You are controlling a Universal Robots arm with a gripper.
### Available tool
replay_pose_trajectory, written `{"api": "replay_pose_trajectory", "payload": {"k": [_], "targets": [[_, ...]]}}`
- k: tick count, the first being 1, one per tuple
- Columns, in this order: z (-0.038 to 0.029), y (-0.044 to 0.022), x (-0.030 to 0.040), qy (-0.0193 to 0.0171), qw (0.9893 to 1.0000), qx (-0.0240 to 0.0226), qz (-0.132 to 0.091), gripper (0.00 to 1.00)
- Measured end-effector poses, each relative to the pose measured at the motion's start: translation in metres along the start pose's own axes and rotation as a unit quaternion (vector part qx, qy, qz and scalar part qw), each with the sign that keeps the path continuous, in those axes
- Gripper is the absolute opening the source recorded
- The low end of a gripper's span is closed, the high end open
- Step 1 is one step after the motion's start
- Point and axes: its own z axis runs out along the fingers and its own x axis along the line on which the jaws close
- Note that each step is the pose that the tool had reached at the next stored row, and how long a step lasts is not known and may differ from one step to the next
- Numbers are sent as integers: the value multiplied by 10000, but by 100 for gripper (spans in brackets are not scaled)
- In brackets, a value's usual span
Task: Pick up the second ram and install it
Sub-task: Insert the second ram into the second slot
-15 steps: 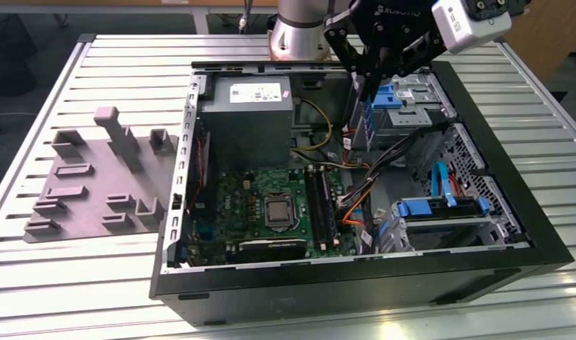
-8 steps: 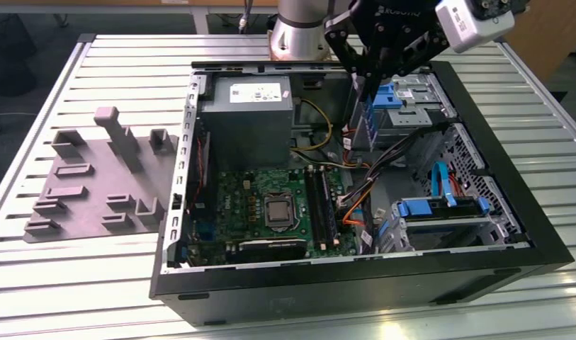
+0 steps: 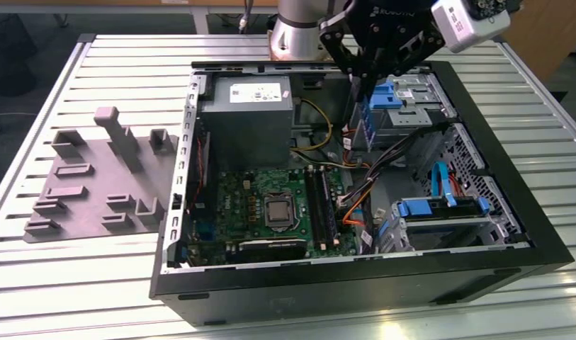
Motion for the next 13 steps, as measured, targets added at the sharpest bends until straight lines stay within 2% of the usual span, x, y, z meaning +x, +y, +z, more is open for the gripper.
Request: {"api": "replay_pose_trajectory", "payload": {"k": [3,7,13], "targets": [[7,0,9,2,10000,1,-52,14],[20,-1,16,12,9994,4,-333,14],[28,-3,38,13,9993,3,-376,14]]}}
